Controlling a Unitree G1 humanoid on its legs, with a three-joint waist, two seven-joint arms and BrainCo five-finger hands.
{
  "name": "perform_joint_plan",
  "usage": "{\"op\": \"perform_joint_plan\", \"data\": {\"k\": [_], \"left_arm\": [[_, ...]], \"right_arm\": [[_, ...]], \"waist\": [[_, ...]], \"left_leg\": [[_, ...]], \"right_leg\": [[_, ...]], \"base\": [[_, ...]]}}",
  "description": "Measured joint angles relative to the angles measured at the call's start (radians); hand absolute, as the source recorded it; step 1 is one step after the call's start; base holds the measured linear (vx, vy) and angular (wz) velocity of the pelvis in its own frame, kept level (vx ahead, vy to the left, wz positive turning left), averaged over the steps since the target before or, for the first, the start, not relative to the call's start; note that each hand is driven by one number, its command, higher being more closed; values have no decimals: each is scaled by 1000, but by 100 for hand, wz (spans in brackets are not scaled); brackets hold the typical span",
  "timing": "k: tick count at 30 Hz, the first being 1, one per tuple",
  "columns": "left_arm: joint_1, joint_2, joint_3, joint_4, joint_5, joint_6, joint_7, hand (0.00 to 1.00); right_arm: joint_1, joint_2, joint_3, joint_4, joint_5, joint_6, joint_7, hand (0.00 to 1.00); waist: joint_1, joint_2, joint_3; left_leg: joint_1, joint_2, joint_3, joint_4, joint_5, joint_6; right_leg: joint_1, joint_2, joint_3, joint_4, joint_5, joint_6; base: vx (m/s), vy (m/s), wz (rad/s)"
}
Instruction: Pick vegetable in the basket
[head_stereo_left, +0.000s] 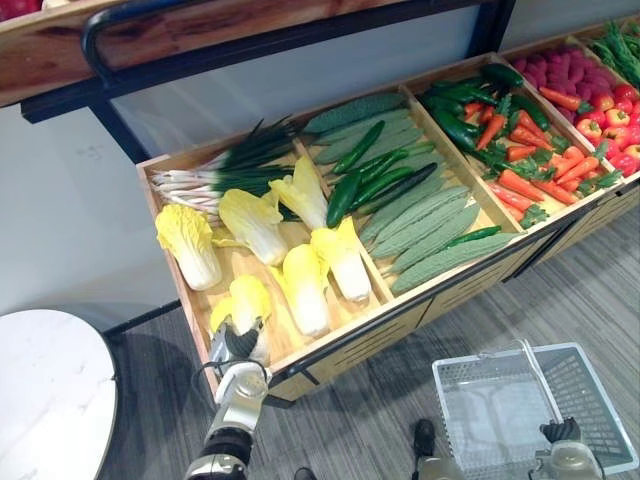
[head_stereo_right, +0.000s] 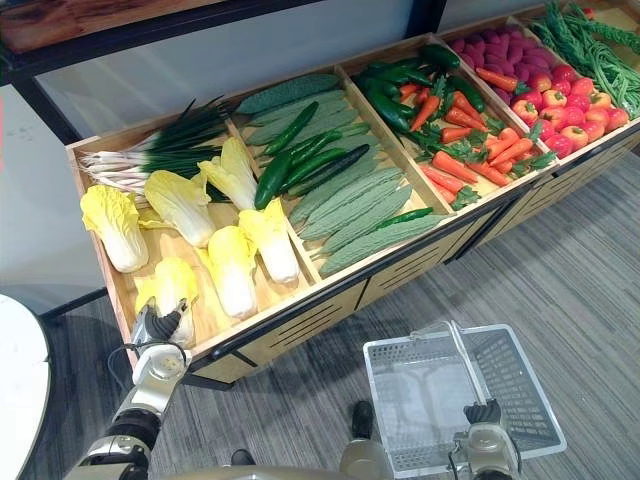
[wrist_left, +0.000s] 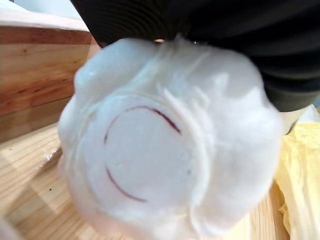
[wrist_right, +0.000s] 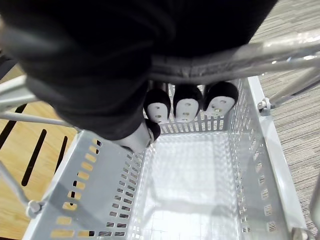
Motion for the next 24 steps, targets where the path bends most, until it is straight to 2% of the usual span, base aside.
{"op": "perform_joint_plan", "data": {"k": [7,13,24], "left_arm": [[19,-26,34,-122,-43,28,-3,100],[50,-50,62,-343,-43,43,-1,100],[58,-88,84,-635,-24,46,38,100]], "right_arm": [[20,5,-8,3,1,-5,-3,100],[45,16,-45,6,0,-5,-2,100],[55,16,-78,18,-1,-8,20,100]], "waist": [[-3,-11,0],[-4,-45,-4],[-2,-44,-5]], "left_leg": [[10,-10,-9,-14,4,4],[12,-10,-19,-14,5,5],[26,-14,-25,-14,5,7]], "right_leg": [[13,-7,-12,-5,6,2],[17,-9,-22,3,6,2],[16,-15,-24,24,4,-1]], "base": [[-3,-10,2],[-5,-18,3],[-48,-37,-1]]}}
